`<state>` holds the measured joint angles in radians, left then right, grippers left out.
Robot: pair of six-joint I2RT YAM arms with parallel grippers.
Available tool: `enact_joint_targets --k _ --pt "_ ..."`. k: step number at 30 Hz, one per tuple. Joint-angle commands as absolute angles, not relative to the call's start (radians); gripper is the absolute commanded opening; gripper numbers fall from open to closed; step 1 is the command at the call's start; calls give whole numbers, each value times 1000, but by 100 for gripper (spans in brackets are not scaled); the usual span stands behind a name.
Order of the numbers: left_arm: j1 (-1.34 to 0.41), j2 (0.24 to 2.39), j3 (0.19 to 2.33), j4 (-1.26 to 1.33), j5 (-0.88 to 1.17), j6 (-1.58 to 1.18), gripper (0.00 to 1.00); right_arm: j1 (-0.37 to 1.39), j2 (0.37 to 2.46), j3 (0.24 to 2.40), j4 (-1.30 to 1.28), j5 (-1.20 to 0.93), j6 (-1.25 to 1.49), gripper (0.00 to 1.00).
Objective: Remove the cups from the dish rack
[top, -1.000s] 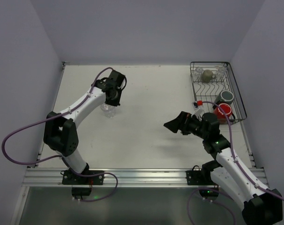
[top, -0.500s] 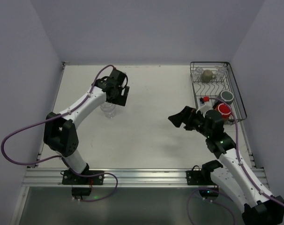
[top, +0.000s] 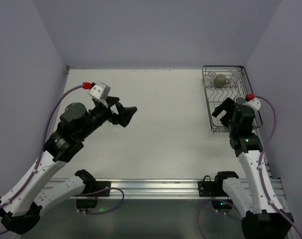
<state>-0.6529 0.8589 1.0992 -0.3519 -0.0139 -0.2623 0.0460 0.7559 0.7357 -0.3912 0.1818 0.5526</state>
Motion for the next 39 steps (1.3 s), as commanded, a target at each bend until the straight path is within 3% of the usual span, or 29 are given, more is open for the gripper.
enact_joint_targets --k 1,5,9,21,32,36,37,39 --pt "-652 804 948 -296 230 -259 100 9 843 814 -411 397 511 99" --pt "-652 721 845 -299 301 -235 100 -61 991 886 -410 509 492 99" --pt "-653 677 753 -270 305 -232 100 -129 1092 920 -400 479 476 99" --pt "-805 604 750 -299 199 -216 100 -215 1377 1035 -454 379 374 99" --pt "-821 611 750 -302 179 -215 100 -239 1496 1058 -453 279 390 98" --pt "-821 623 750 -302 175 -213 100 -239 1444 1034 -410 281 391 78" --pt "-821 624 750 -304 175 -213 100 -241 1425 1028 -402 278 390 67" --pt "-821 635 752 -302 175 -213 100 -238 1363 1020 -399 262 393 61"
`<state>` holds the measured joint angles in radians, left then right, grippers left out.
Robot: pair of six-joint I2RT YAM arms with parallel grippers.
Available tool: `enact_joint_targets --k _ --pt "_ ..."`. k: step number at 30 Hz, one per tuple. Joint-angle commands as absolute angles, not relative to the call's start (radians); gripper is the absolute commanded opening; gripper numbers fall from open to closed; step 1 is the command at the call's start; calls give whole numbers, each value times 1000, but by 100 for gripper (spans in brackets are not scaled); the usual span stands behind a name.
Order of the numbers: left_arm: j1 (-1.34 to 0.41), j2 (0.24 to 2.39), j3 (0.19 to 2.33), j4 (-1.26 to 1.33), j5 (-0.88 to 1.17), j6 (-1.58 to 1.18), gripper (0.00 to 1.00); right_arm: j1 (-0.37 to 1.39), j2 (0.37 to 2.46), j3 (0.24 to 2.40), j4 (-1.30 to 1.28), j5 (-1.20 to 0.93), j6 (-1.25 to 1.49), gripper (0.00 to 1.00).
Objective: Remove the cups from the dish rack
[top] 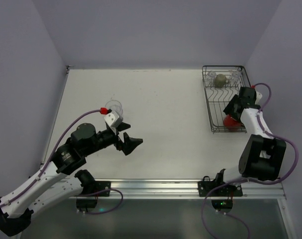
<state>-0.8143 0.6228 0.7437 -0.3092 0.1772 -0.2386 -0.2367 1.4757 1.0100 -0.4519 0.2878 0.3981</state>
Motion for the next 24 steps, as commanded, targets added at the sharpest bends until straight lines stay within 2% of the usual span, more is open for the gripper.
enact_joint_targets --k 1,10,13,18,24 --pt "-819 641 753 -302 175 -215 100 -236 1336 1013 -387 250 393 61" --pt "-818 738 810 -291 195 -257 100 -221 1042 965 -361 83 460 55" --pt "-818 770 838 -250 232 -329 99 -216 948 916 -331 -62 529 55" --pt "-821 877 813 -4 362 -492 99 -138 821 766 -135 -441 759 54" --pt "-821 1058 784 290 400 -669 98 54 755 640 203 -641 1007 53"
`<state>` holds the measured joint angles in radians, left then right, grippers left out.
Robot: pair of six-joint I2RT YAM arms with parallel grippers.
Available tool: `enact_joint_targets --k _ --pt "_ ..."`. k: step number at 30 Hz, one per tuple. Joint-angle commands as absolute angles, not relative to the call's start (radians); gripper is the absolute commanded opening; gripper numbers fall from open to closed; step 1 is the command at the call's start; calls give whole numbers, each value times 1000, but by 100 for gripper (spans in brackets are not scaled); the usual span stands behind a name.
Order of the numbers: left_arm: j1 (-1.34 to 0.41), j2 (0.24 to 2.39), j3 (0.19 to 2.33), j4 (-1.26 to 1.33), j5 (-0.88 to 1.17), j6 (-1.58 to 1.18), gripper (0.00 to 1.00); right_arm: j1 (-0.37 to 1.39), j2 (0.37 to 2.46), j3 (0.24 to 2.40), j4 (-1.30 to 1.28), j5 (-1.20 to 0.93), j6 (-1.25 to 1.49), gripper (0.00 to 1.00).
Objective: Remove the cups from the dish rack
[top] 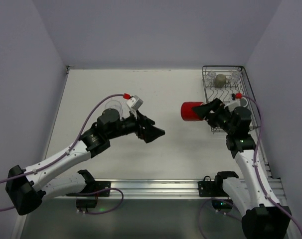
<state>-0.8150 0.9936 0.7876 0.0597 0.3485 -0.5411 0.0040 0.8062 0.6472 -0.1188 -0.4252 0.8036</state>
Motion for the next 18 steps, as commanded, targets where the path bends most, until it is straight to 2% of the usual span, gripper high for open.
enact_joint_targets --k 1,9,16,17,18 --pt "-821 1078 784 310 394 -695 97 66 749 605 243 -656 1038 53" --pt "-824 1224 830 440 367 -778 93 132 753 468 523 -775 1209 54" --pt "-836 1270 821 560 391 -805 78 178 802 440 578 -787 1226 54" --pt "-838 1279 813 590 397 -810 70 195 816 439 583 -785 1226 54" --pt "-838 1285 810 607 402 -814 66 205 824 439 594 -778 1229 54"
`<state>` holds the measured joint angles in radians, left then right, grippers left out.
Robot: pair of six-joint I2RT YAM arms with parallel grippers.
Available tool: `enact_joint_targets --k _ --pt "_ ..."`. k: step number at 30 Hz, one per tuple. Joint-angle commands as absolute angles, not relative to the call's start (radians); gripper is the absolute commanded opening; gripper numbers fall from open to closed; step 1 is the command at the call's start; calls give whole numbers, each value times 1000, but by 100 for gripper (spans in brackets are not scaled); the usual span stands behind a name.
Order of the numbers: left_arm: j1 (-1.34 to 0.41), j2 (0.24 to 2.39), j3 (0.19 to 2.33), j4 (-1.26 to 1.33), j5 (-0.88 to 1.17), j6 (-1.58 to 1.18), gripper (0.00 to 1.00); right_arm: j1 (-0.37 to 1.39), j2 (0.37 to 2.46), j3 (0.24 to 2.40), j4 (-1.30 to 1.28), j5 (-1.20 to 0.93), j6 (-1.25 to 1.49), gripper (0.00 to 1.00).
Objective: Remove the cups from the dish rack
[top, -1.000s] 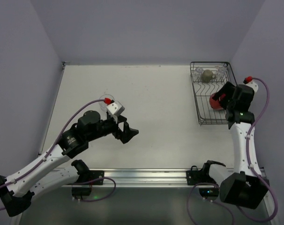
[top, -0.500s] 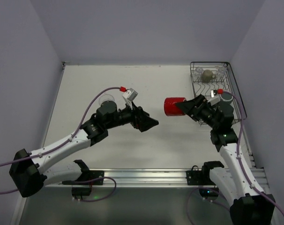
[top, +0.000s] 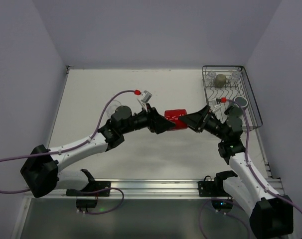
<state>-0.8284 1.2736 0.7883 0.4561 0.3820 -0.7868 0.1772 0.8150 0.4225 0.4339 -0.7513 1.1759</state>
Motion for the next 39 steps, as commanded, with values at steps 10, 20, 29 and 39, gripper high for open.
enact_joint_targets --k 10,20,29,39 --pt "-839 1218 756 585 250 -796 0 252 914 393 695 -752 1273 76" --pt "-839 1446 1233 -358 -145 -433 0 250 675 517 13 -352 794 99" --pt "-838 1768 1424 -640 -403 -313 0 252 595 463 -117 -288 704 99" --pt "-764 1876 1454 -621 -387 -264 0 250 489 399 -196 -227 666 99"
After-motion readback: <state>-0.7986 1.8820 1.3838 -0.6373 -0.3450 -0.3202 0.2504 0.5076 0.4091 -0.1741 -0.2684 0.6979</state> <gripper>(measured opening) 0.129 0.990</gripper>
